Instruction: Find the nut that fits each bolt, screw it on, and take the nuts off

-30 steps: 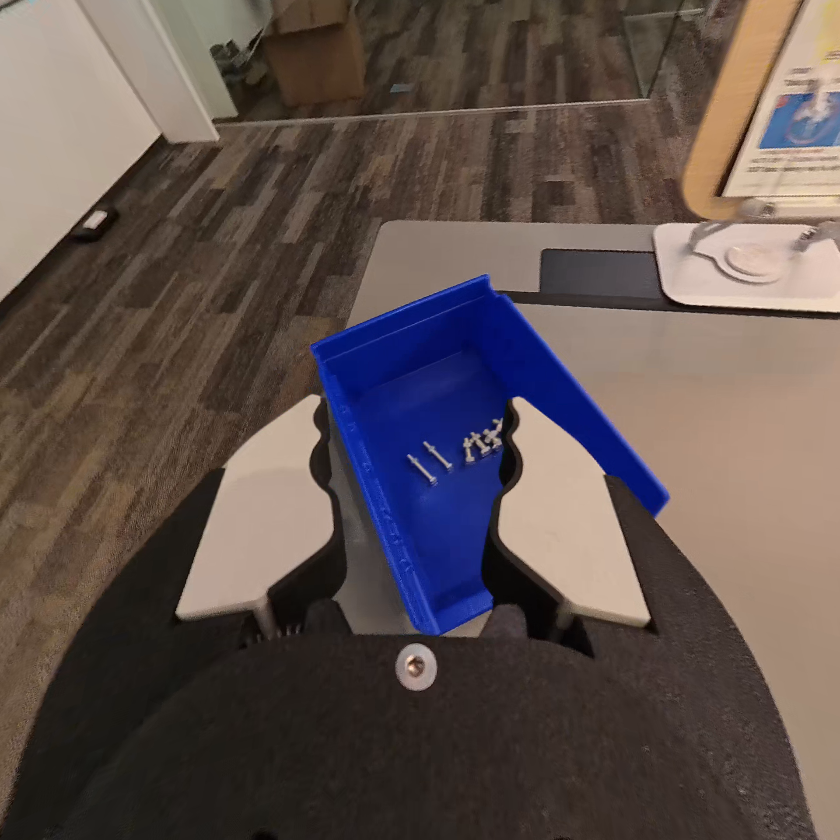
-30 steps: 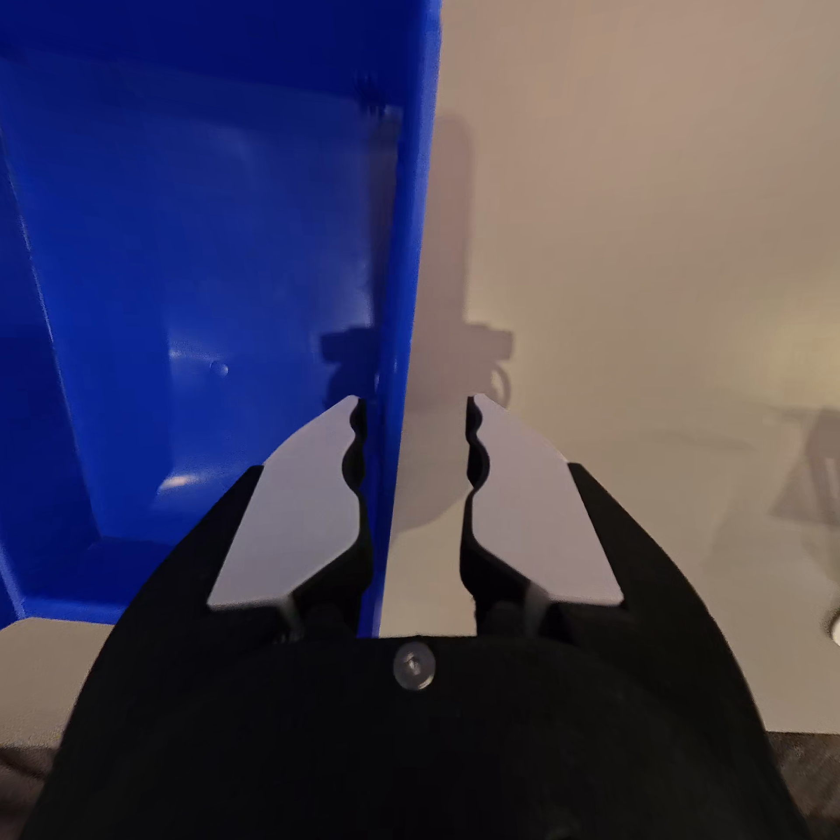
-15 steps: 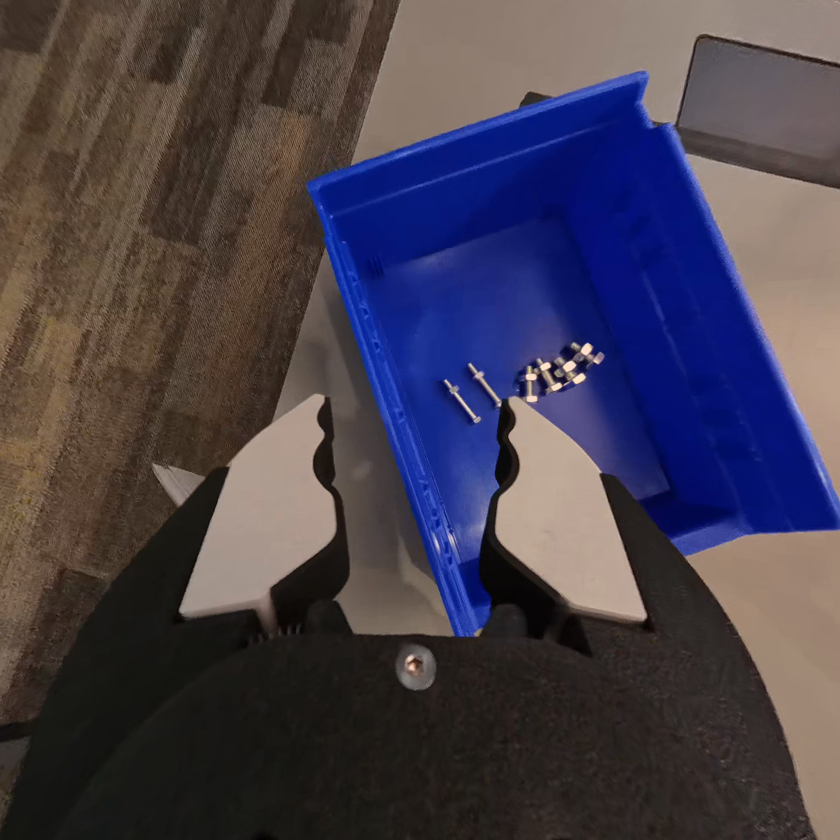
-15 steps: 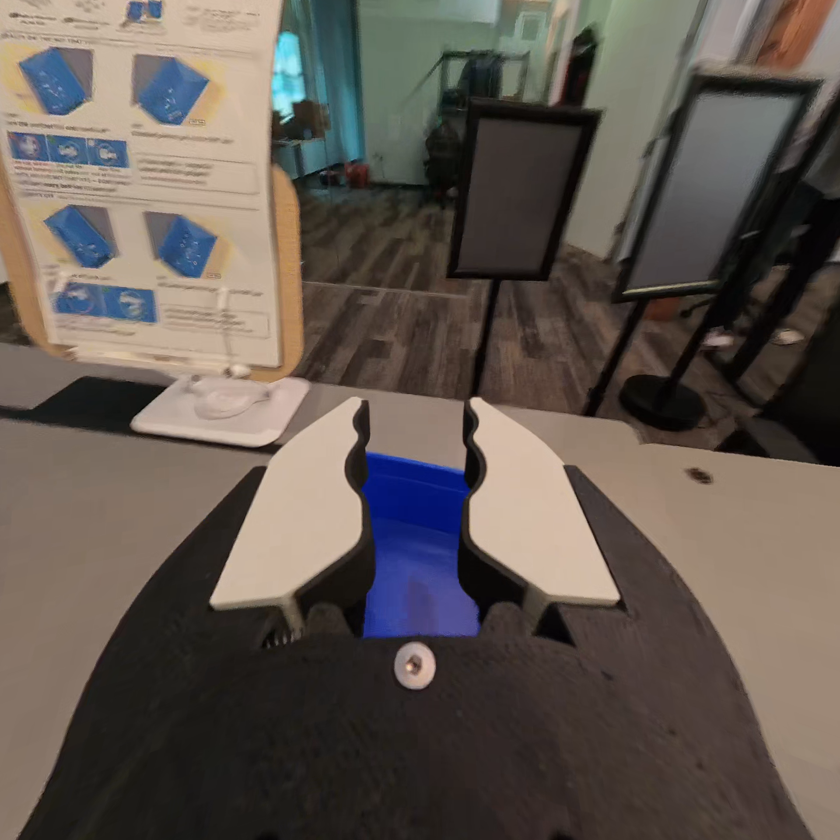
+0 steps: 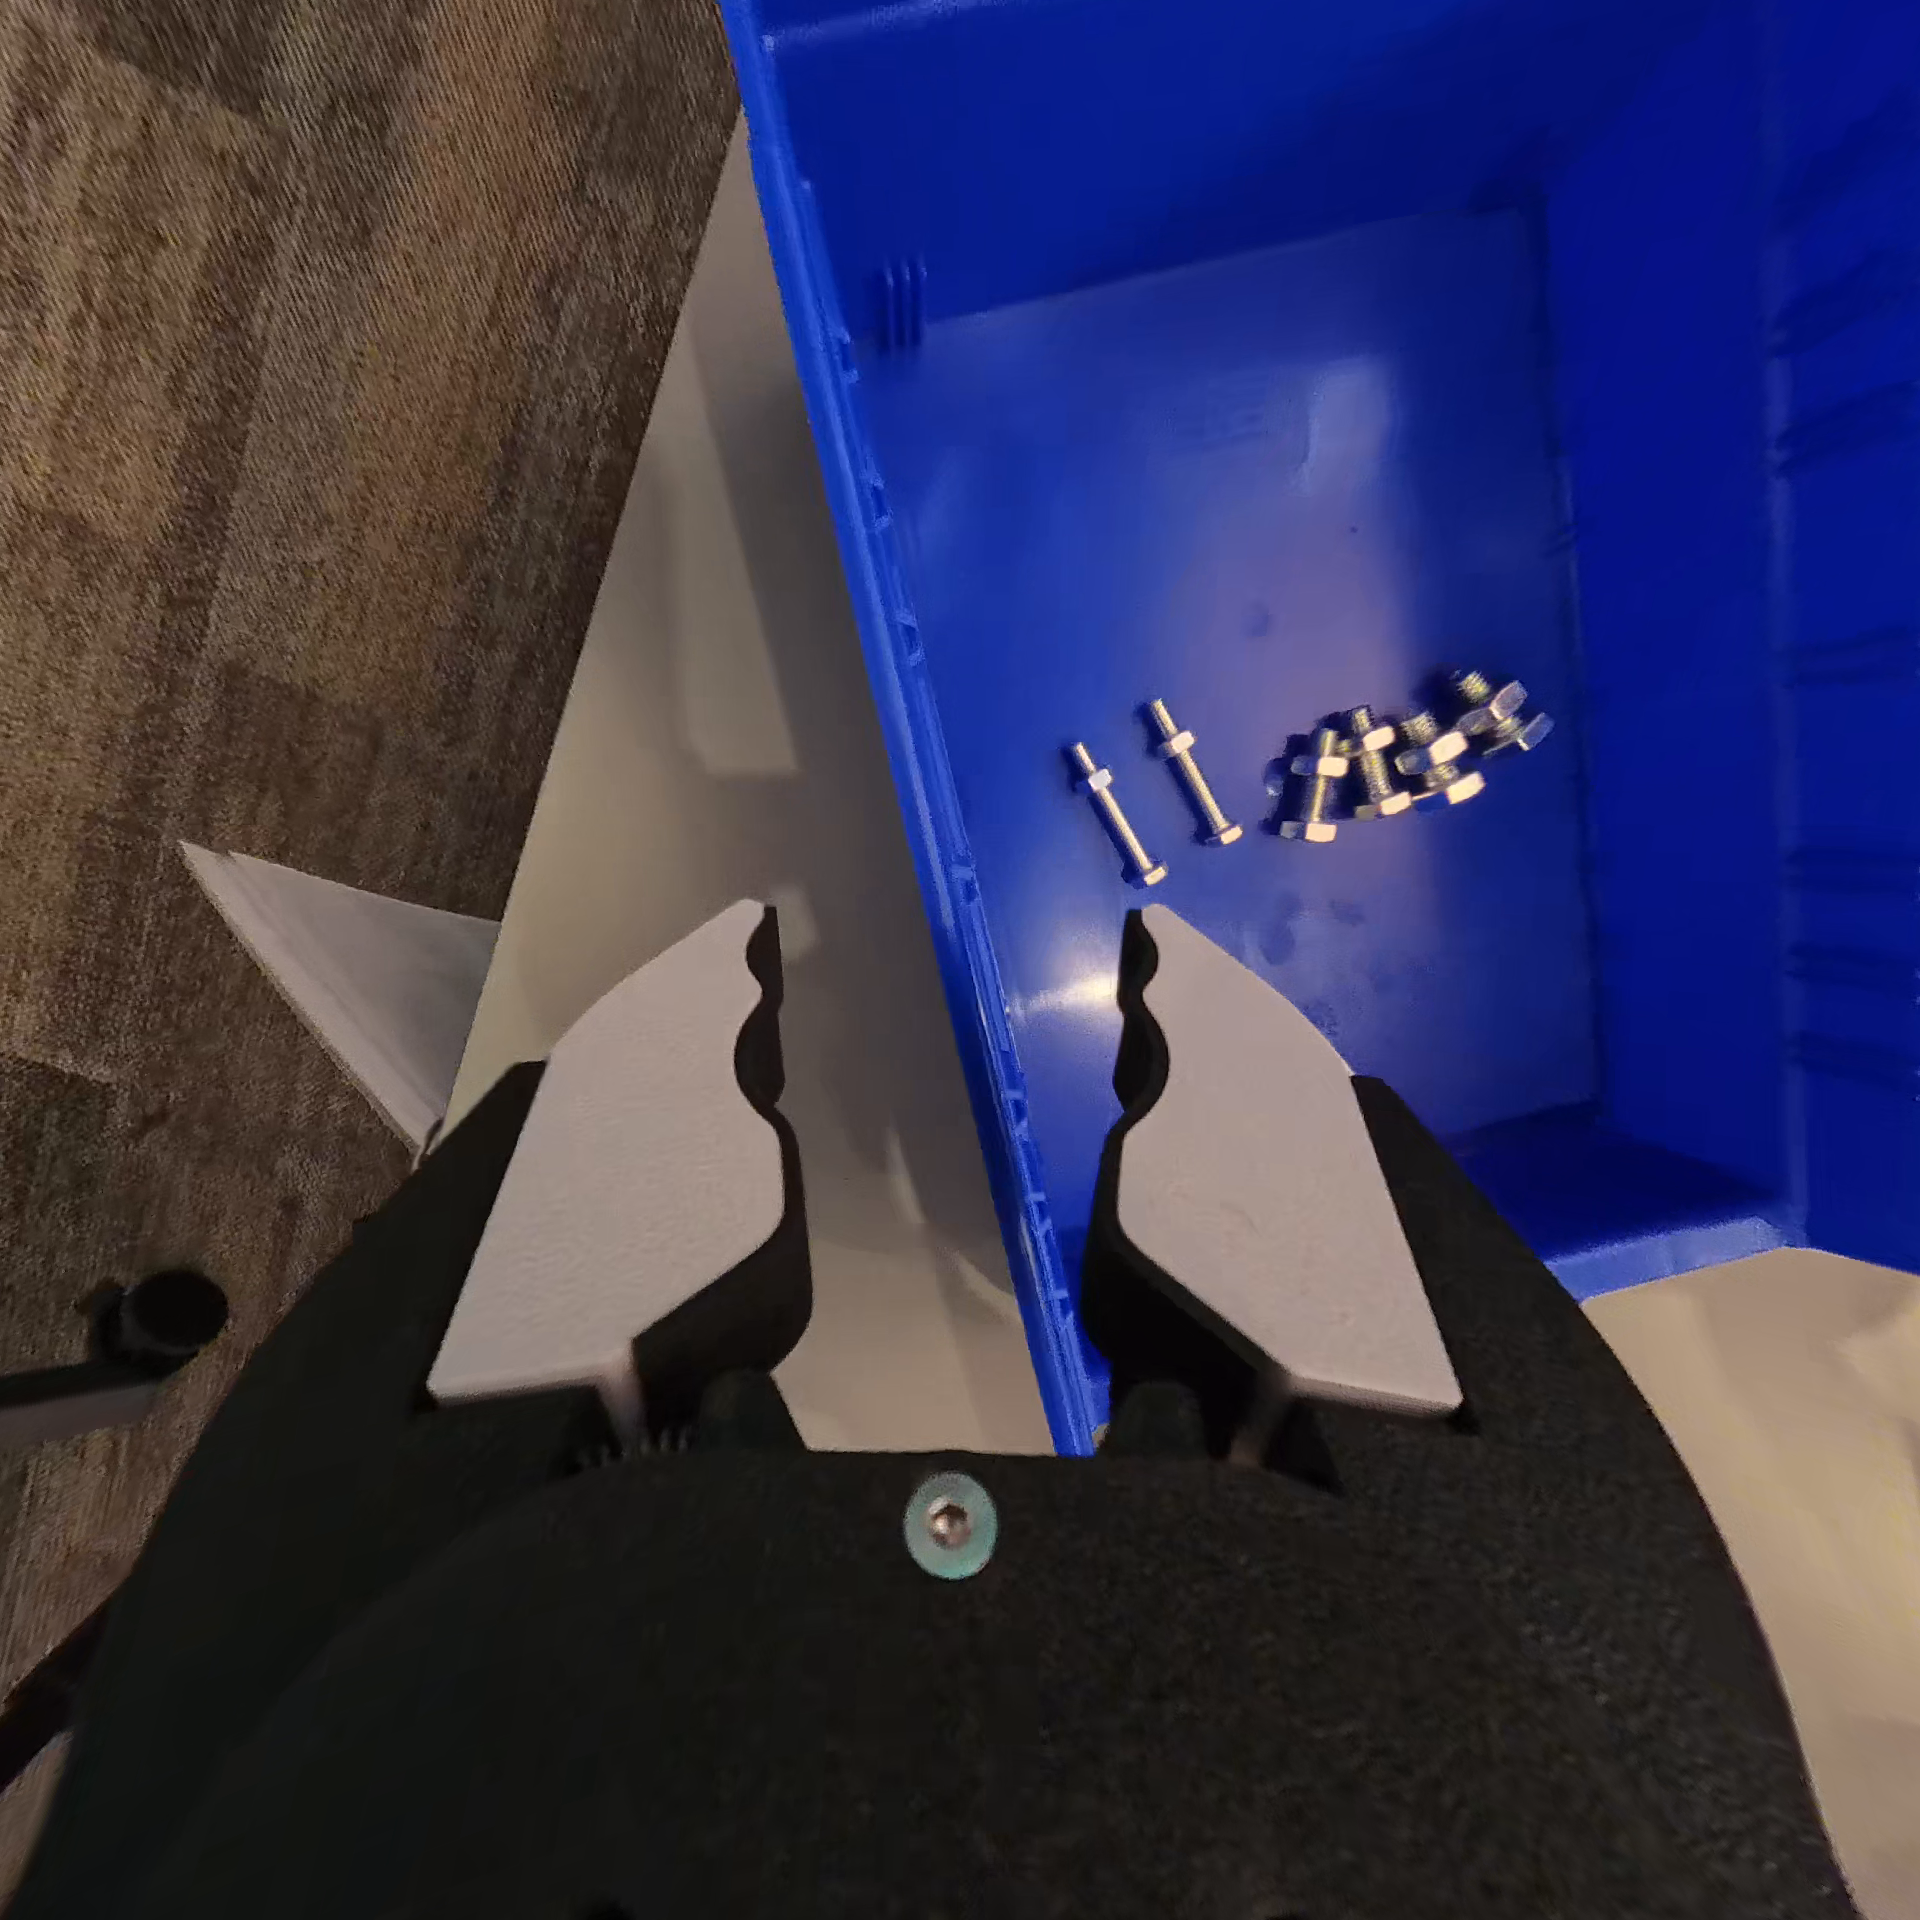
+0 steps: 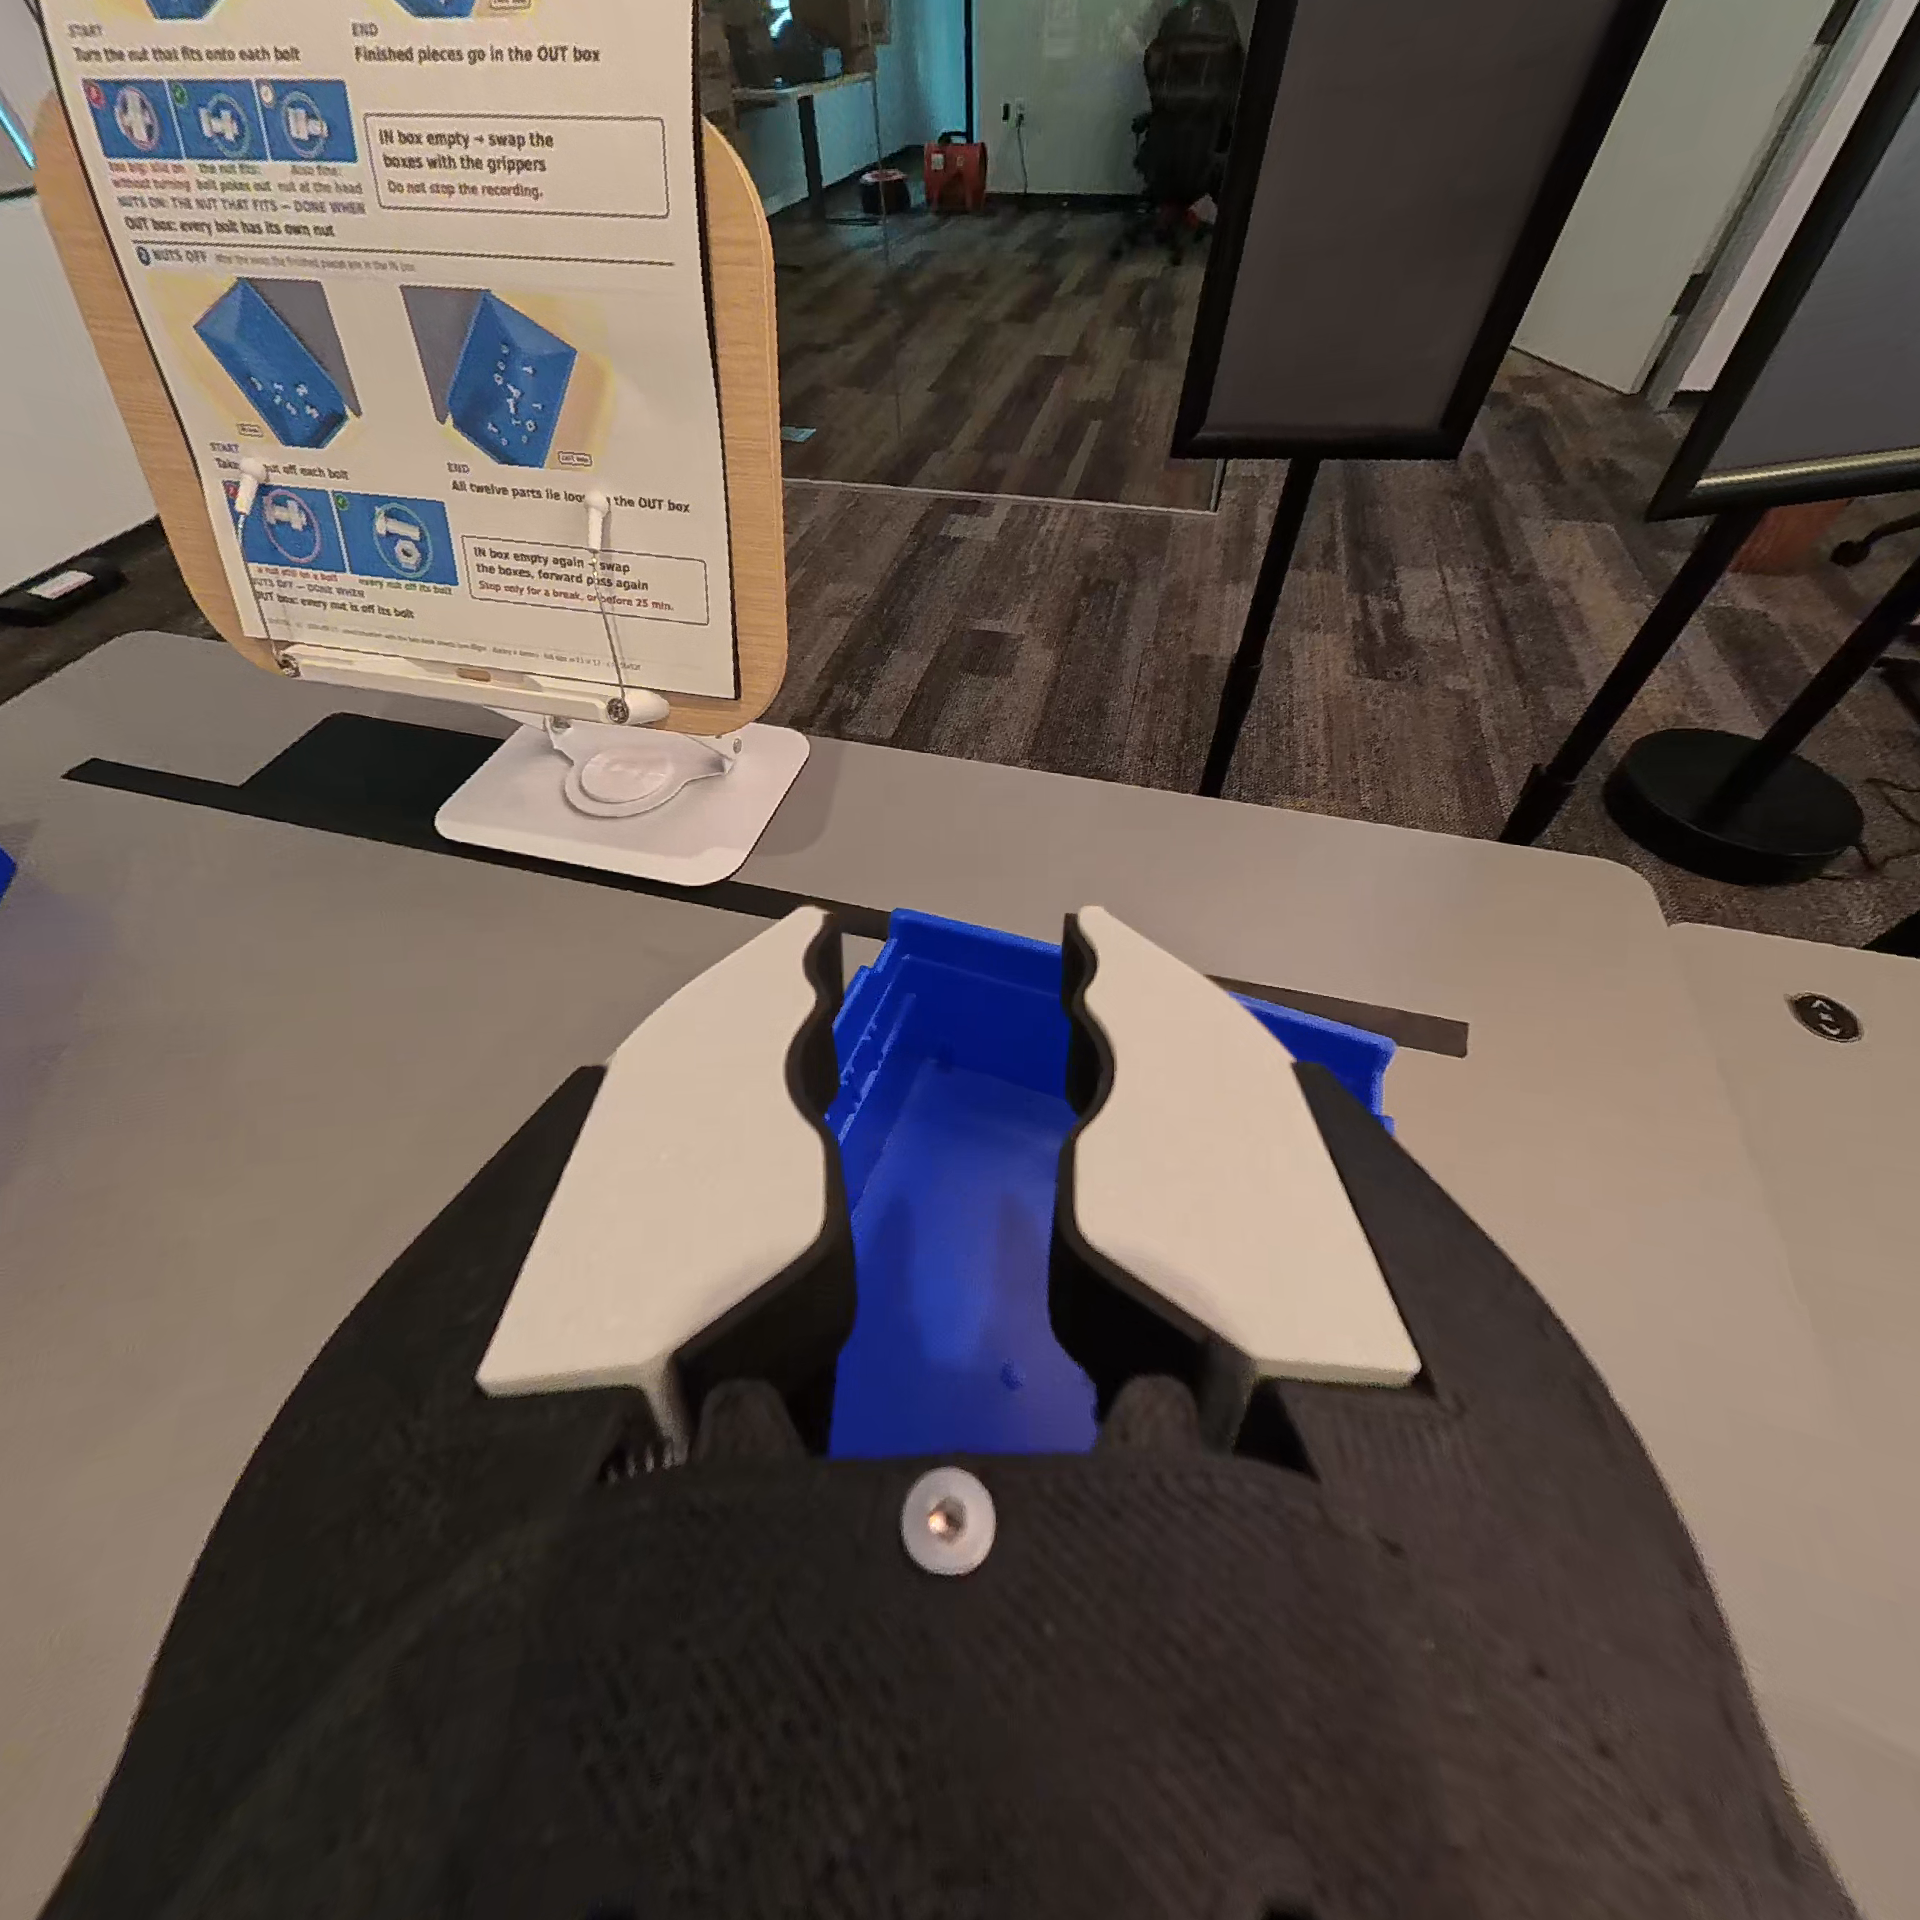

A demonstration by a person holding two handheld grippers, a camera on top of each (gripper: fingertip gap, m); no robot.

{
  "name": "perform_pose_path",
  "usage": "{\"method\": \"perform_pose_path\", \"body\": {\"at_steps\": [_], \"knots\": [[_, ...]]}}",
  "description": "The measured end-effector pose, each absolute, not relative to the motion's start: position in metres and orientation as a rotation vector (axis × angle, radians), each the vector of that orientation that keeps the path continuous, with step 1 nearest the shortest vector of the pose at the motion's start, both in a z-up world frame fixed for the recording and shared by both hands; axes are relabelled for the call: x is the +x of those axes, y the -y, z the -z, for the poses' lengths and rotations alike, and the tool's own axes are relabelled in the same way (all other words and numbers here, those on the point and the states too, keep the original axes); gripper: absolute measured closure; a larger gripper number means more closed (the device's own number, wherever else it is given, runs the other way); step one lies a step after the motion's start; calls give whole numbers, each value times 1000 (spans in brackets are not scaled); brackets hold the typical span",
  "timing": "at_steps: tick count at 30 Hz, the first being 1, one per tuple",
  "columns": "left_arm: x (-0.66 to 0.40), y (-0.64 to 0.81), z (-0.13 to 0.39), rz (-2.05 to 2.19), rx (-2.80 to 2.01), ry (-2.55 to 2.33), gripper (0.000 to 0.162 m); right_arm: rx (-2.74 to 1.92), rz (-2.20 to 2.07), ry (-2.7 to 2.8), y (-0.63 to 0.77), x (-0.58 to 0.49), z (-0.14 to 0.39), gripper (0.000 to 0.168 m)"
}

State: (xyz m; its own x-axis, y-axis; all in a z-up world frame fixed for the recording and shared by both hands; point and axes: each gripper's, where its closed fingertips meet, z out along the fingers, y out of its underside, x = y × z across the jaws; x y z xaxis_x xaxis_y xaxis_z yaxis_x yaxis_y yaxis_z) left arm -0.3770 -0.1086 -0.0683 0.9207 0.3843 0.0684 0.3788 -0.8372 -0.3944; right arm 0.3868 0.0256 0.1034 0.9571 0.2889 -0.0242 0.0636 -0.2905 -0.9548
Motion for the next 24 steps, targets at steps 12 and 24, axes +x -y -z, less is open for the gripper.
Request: {"method": "perform_pose_path", "body": {"at_steps": [12,24], "knots": [[-379,96,98,-61,-2790,523,151,-1884,-242,312,-24,376,-98,127],[-320,38,97,-21,-2781,92,152,-1929,-230,395,-30,353,-85,127]]}}
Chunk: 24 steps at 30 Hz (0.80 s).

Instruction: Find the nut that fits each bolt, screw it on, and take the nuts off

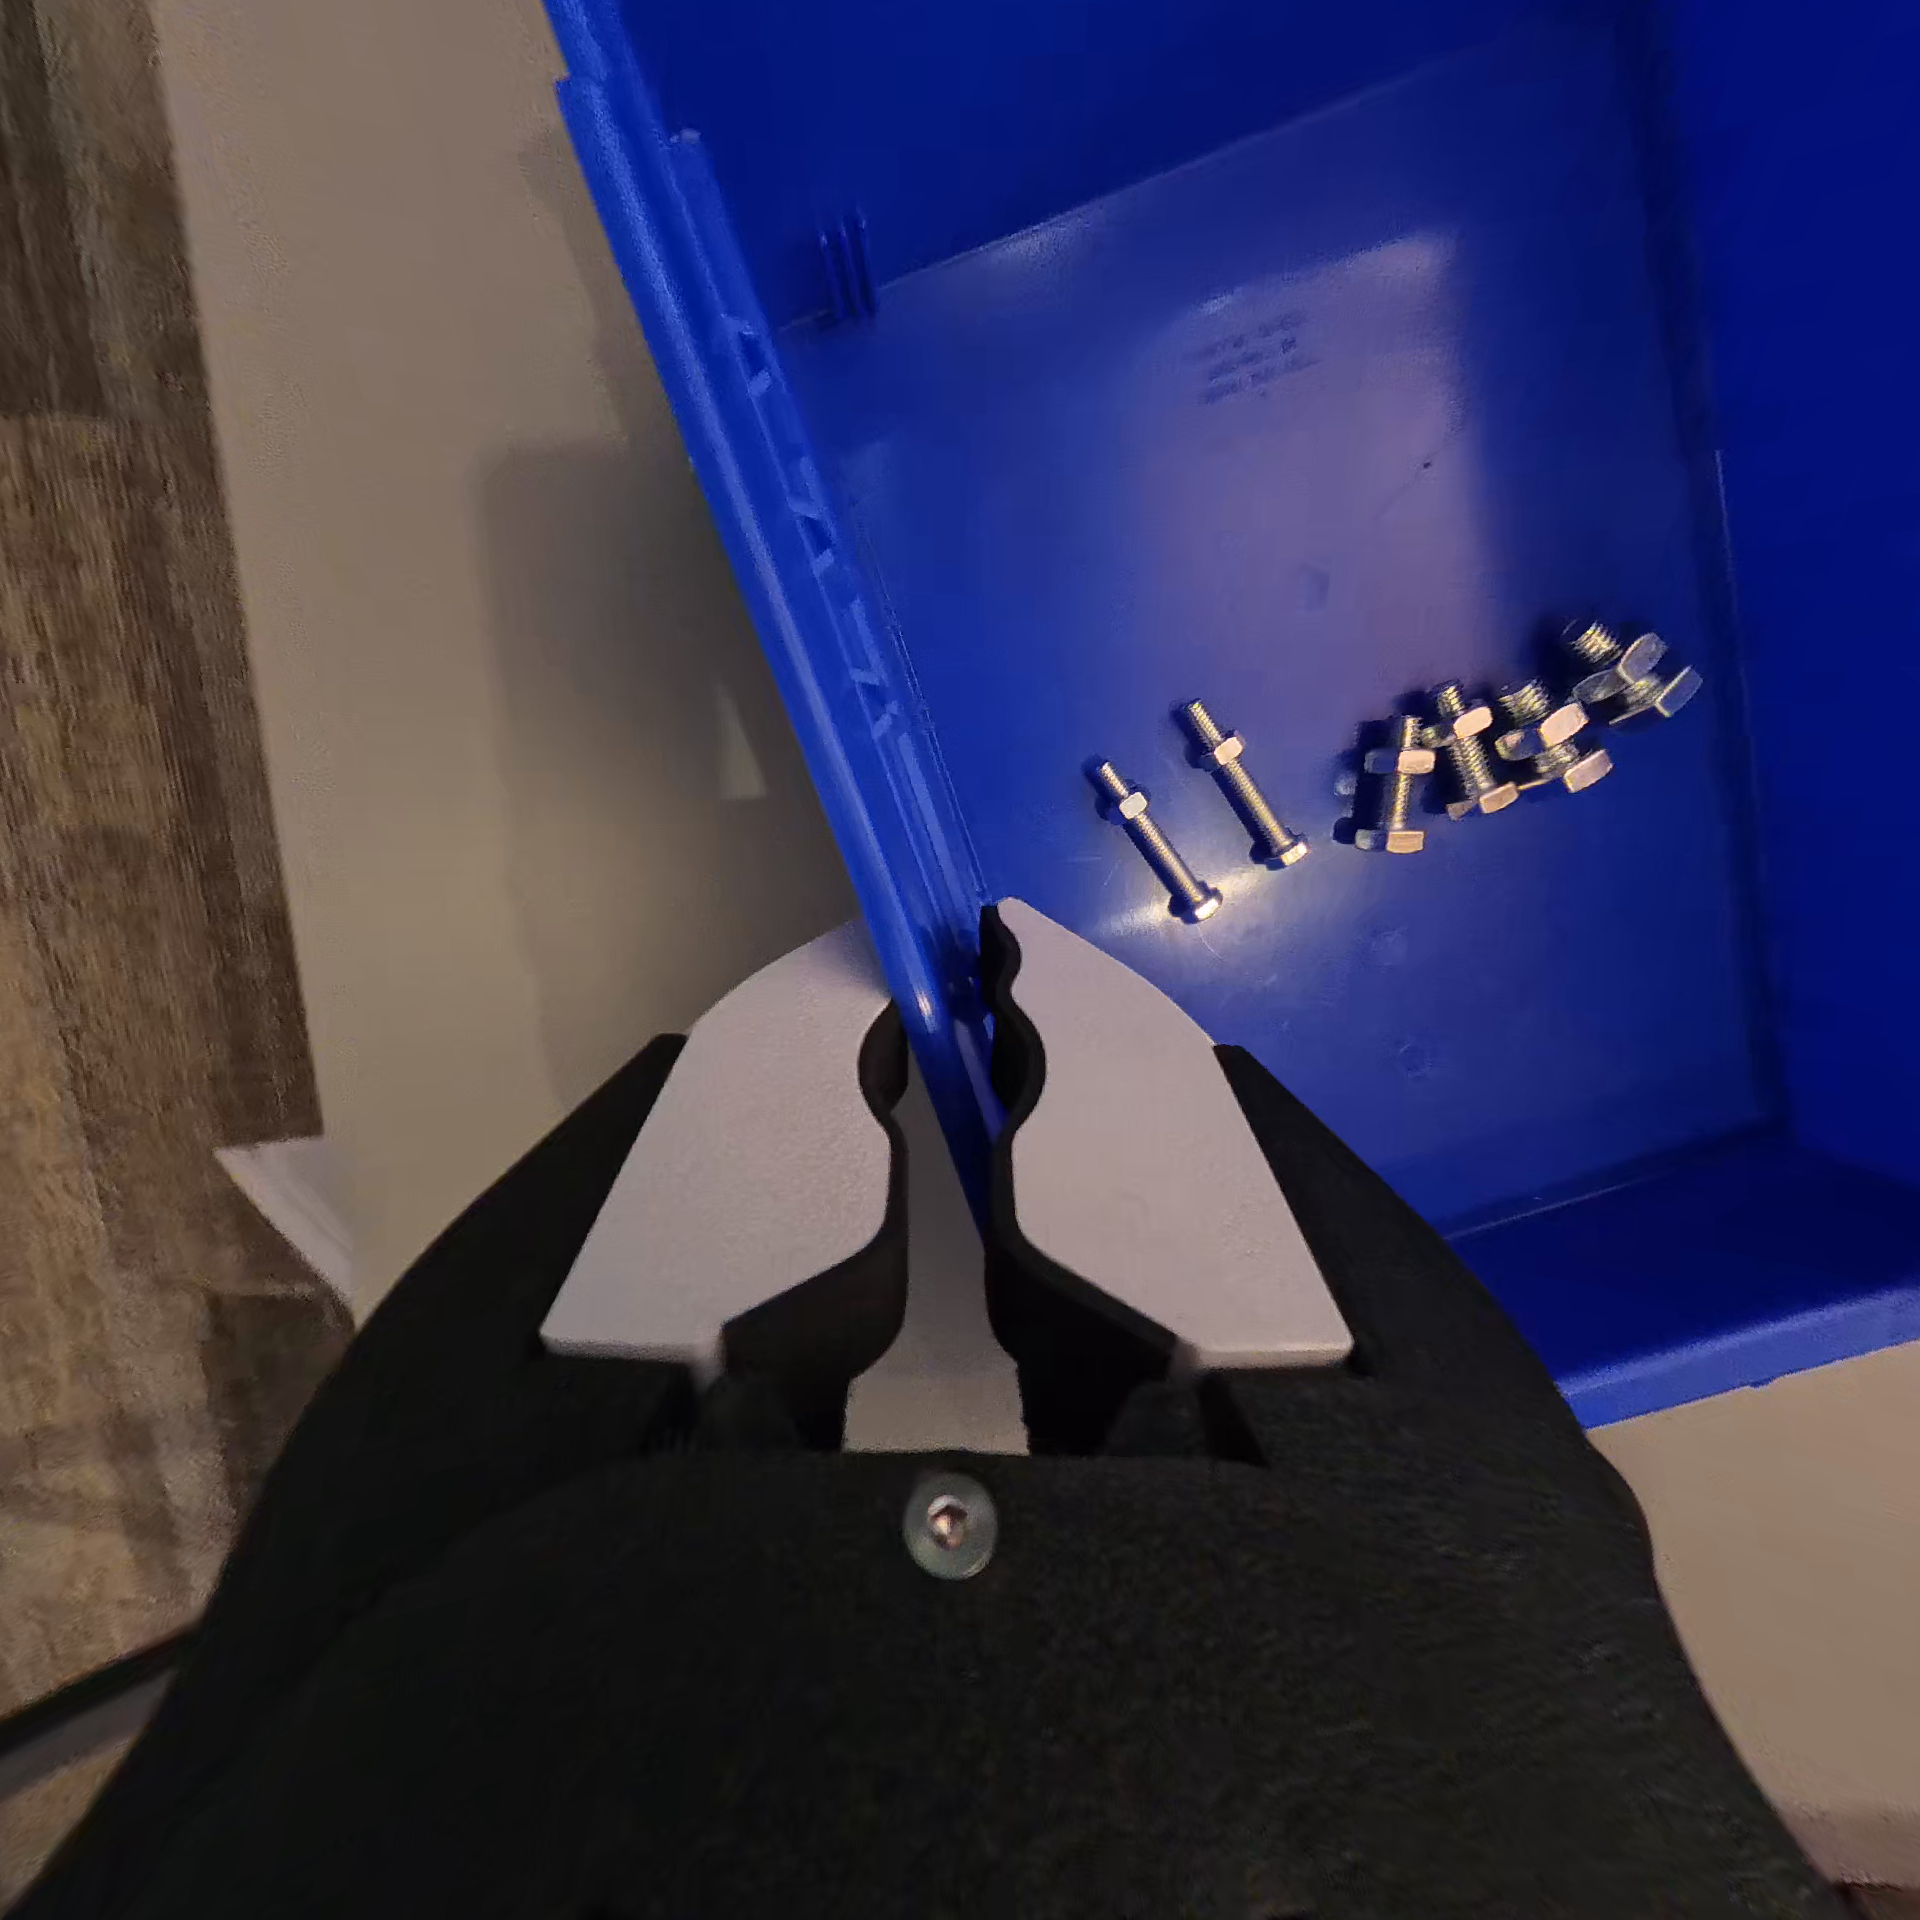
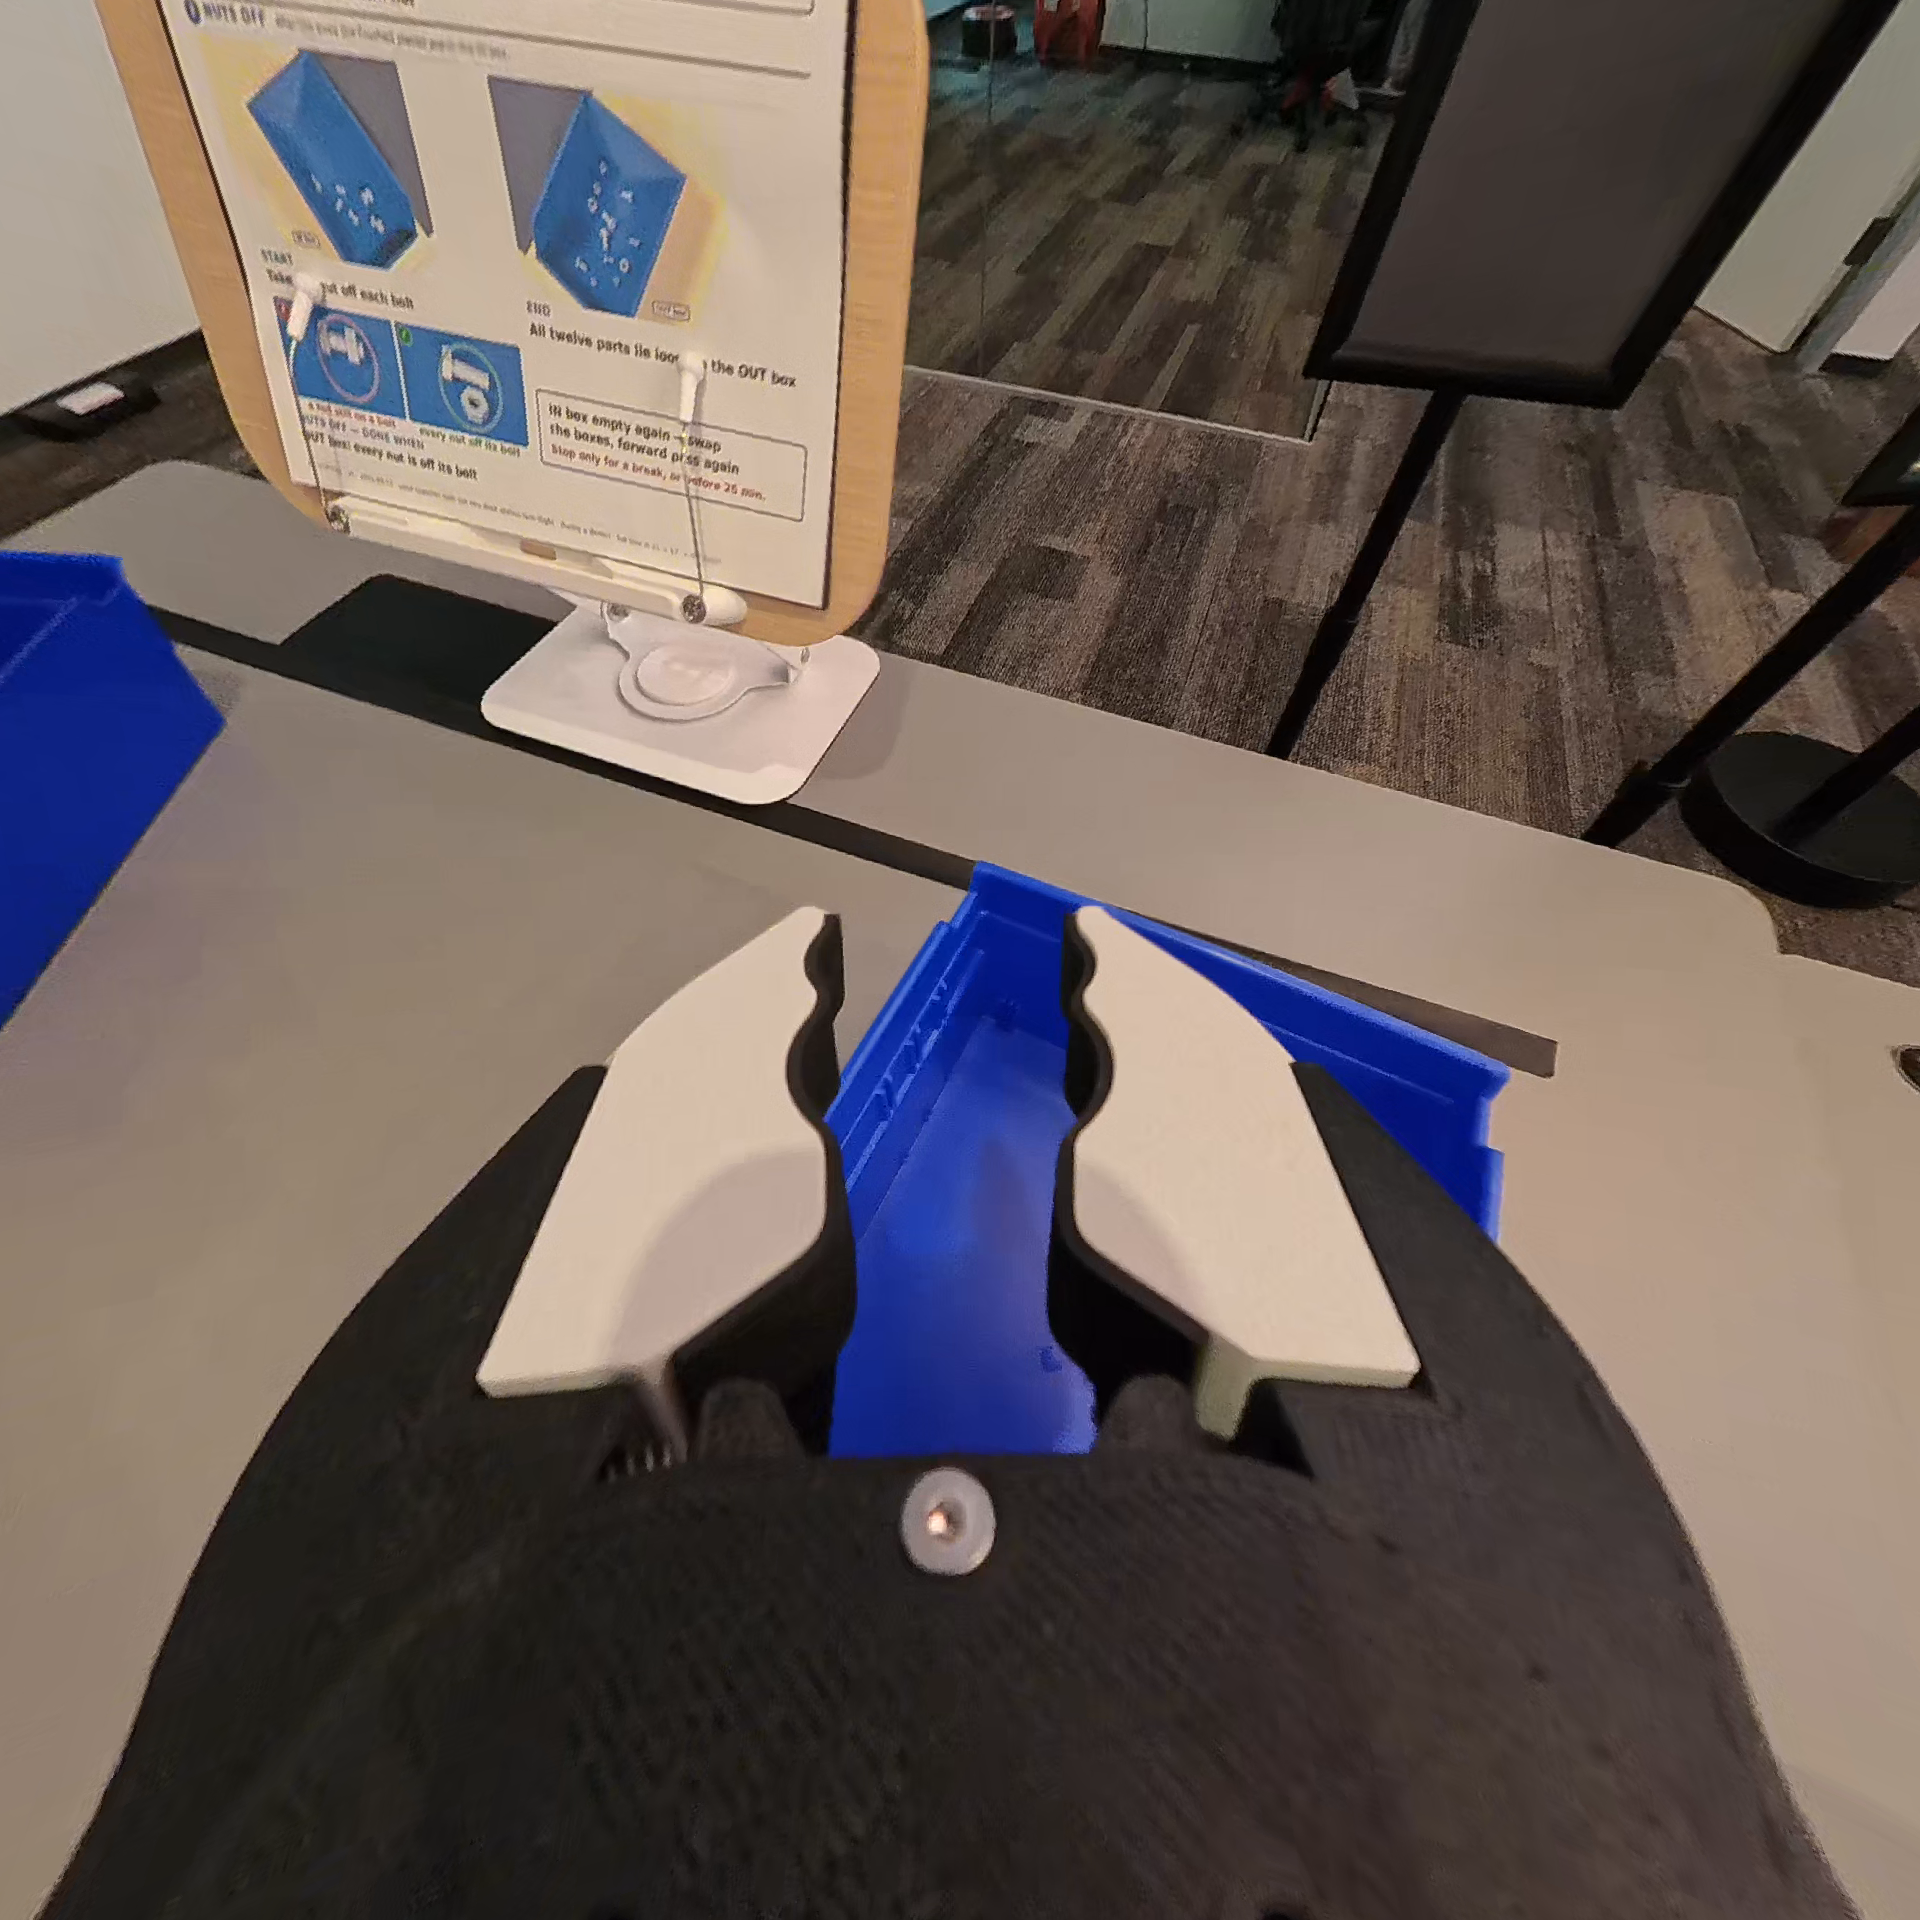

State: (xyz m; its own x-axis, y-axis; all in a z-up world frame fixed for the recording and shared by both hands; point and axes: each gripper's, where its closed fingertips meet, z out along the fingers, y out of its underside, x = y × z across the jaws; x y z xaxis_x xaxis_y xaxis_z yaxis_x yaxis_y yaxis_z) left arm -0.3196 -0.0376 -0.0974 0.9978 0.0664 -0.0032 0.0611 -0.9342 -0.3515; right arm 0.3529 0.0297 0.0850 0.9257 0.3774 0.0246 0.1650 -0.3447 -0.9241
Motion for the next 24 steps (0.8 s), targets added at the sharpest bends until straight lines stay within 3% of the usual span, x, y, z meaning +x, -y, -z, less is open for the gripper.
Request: {"method": "perform_pose_path", "body": {"at_steps": [10,24], "knots": [[-265,6,97,-14,-2742,-335,149,-1940,-168,522,-39,317,-71,129],[-297,7,97,27,-2716,-316,150,-2023,-146,575,-47,310,-46,128]]}}
